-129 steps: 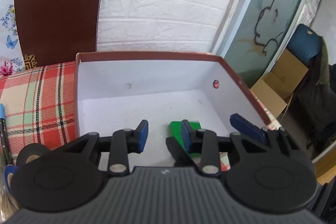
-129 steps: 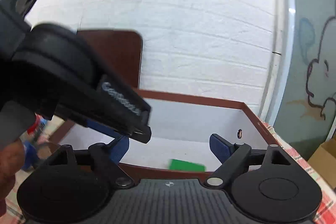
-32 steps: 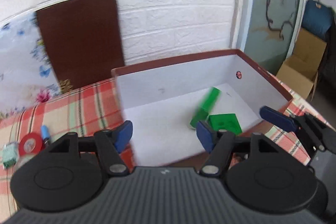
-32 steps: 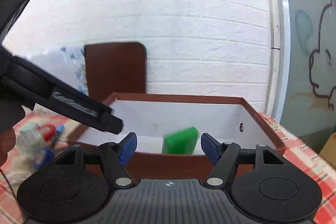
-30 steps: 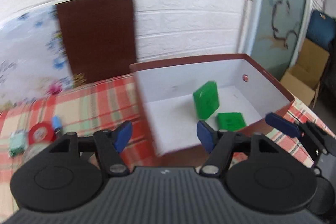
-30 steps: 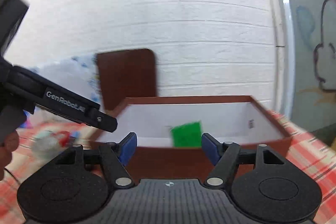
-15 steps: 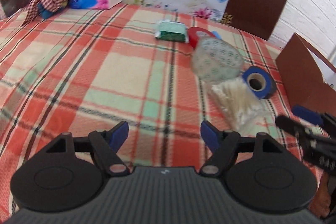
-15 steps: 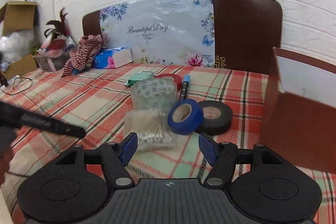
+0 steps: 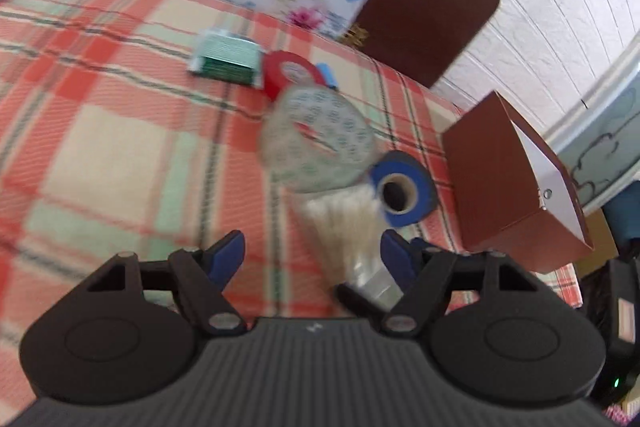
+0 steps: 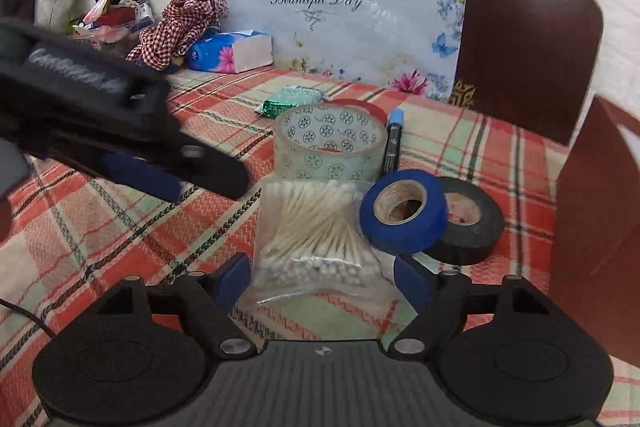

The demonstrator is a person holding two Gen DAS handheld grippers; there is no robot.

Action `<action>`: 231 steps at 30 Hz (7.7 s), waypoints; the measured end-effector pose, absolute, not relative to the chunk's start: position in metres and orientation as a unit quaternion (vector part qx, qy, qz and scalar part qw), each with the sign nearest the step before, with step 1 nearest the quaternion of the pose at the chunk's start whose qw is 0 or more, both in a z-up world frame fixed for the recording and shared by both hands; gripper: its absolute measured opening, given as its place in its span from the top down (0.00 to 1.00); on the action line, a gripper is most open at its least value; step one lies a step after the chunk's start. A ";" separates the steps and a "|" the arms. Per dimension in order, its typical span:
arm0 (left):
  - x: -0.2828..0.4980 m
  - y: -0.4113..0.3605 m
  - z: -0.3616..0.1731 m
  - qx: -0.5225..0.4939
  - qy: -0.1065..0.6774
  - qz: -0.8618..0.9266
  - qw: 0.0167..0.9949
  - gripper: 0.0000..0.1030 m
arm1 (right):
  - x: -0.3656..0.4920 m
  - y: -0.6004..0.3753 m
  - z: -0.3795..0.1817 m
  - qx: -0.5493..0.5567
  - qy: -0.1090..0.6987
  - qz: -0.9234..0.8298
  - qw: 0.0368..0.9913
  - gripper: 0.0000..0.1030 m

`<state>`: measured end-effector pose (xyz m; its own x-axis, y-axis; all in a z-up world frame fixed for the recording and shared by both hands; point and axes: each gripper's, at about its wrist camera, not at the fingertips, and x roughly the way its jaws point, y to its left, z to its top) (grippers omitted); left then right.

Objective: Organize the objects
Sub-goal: 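Grasp the bag of cotton swabs with the left gripper, then lower the cotton swab bag into the brown box and release, then grasp the green-and-white wrapped packet with the left gripper, then drop the wrapped packet into the brown box with the left gripper, then grasp the blue tape roll with the left gripper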

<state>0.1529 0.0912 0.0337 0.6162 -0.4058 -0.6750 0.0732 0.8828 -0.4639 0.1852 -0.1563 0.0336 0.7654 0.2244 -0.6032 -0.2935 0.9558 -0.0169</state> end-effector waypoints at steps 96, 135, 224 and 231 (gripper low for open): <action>0.116 0.231 -0.003 -0.128 0.285 0.124 0.942 0.14 | 0.125 -0.079 0.036 -0.225 0.335 0.154 0.902 0.40; 0.151 -0.177 0.143 0.015 0.326 -0.352 0.877 0.63 | 0.087 -0.290 0.090 -0.020 0.144 -0.044 0.988 0.69; 0.110 -0.020 0.027 -0.082 0.458 -0.197 0.863 0.64 | 0.094 -0.203 0.025 -0.074 0.300 0.119 0.944 0.45; 0.111 -0.014 0.032 -0.101 0.461 -0.181 0.863 0.78 | 0.098 -0.201 0.023 -0.068 0.283 0.127 0.948 0.45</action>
<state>0.1108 -0.0144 0.0323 0.5090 -0.4056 -0.7593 0.2193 0.9140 -0.3413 0.0983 -0.2010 0.0233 0.8078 0.2026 -0.5536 -0.2795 0.9584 -0.0571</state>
